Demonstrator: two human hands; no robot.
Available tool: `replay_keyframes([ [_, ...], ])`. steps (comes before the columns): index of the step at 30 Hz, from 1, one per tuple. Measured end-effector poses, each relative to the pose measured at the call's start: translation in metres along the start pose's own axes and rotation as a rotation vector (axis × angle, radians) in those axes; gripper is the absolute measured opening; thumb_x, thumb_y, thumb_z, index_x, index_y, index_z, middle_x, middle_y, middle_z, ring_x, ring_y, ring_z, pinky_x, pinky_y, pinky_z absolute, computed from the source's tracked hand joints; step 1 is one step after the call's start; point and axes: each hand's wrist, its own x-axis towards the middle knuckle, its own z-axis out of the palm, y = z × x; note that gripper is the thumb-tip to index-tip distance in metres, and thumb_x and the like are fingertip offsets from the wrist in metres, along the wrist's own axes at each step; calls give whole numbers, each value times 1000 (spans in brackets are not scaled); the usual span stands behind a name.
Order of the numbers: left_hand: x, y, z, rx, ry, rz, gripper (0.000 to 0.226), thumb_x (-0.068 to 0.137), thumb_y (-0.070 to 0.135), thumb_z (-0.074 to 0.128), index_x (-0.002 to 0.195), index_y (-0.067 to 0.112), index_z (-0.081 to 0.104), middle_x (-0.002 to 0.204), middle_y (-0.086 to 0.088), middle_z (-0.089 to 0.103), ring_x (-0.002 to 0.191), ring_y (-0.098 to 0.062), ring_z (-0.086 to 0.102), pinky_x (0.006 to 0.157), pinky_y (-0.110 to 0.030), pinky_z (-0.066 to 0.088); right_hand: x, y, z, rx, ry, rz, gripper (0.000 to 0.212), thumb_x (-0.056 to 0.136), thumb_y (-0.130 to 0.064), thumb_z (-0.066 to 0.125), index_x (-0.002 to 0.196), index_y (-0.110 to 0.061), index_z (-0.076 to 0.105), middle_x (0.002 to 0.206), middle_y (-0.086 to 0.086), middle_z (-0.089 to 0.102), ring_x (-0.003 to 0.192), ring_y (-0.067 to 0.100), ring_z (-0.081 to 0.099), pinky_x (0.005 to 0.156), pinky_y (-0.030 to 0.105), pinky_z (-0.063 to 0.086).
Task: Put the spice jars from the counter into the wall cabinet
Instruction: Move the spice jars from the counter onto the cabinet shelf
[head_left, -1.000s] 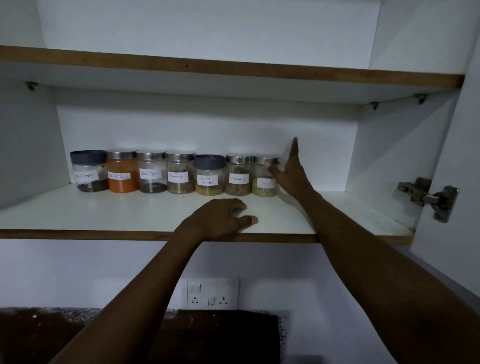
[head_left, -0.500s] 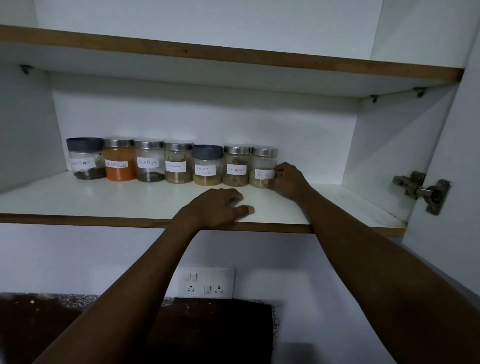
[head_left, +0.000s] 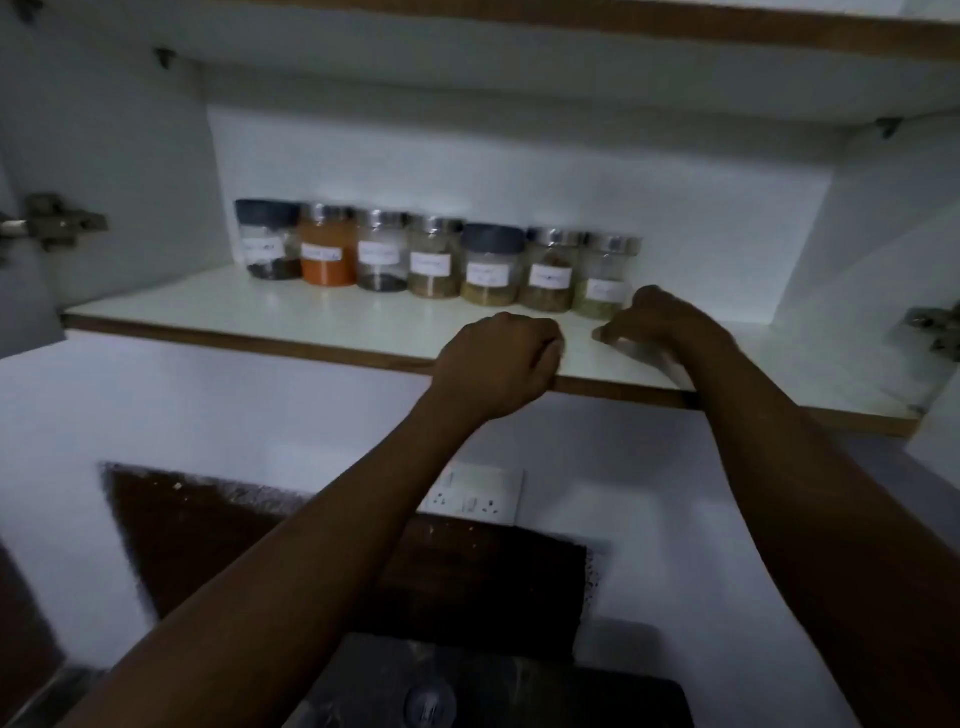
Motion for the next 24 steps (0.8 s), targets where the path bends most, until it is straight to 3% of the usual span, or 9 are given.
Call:
replay_keyframes([
  [2,-39,-6,7,-59,124,85,31,102,31,49,120,19,71,115,-2,75,107,-23,70,92,-40,53,-50,-4,28,-17,171,-134,75,88,-34,77,145,-2,41,145,19,53,130,33,55,90,29,41],
  [4,-85,-15,19,-185,218,141,41,97,17,61,138,12,62,144,-2,62,139,-18,54,117,-36,38,-103,0,70,198,441,-415,53,90,-22,71,137,-10,51,131,9,62,116,22,63,88,18,45],
  [7,-163,-39,41,-345,295,-27,52,97,9,61,148,10,52,159,-1,46,155,-15,32,125,-35,29,-159,6,155,474,555,-691,38,88,-2,60,124,-14,64,120,1,68,110,9,66,93,13,50],
  [9,-222,-63,62,-378,203,-204,55,97,10,63,150,7,48,161,-4,43,156,-18,29,126,-39,29,-182,11,227,510,389,-636,41,86,2,62,123,-14,65,123,1,66,113,10,64,97,19,52],
  [11,-284,-87,83,-412,56,-414,62,94,9,68,152,6,46,162,-7,41,156,-22,28,125,-45,29,-204,20,297,476,109,-460,46,86,1,67,130,-14,63,132,4,61,120,17,62,102,33,54],
  [15,-379,-130,121,-367,-207,-760,76,83,11,75,153,8,44,164,-10,36,157,-28,21,122,-53,32,-232,47,408,260,-278,-241,57,88,-17,74,141,-23,54,145,1,52,133,21,55,108,43,51],
  [18,-436,-156,150,-313,-367,-889,78,89,29,74,155,9,37,165,-13,32,157,-34,18,125,-53,27,-256,60,473,164,-438,-144,63,88,-23,74,145,-29,47,151,-2,48,139,19,49,113,35,45],
  [20,-463,-165,167,-277,-457,-944,85,89,35,75,157,7,32,166,-15,30,157,-37,20,126,-52,26,-272,67,505,127,-509,-94,64,88,-21,74,146,-26,46,150,1,48,137,21,50,106,28,40],
  [24,-487,-175,192,-283,-540,-981,93,88,34,77,161,11,24,169,-14,20,156,-39,21,122,-56,30,-294,78,539,109,-590,-33,66,88,-15,73,149,-16,46,148,8,49,137,26,50,110,34,44],
])
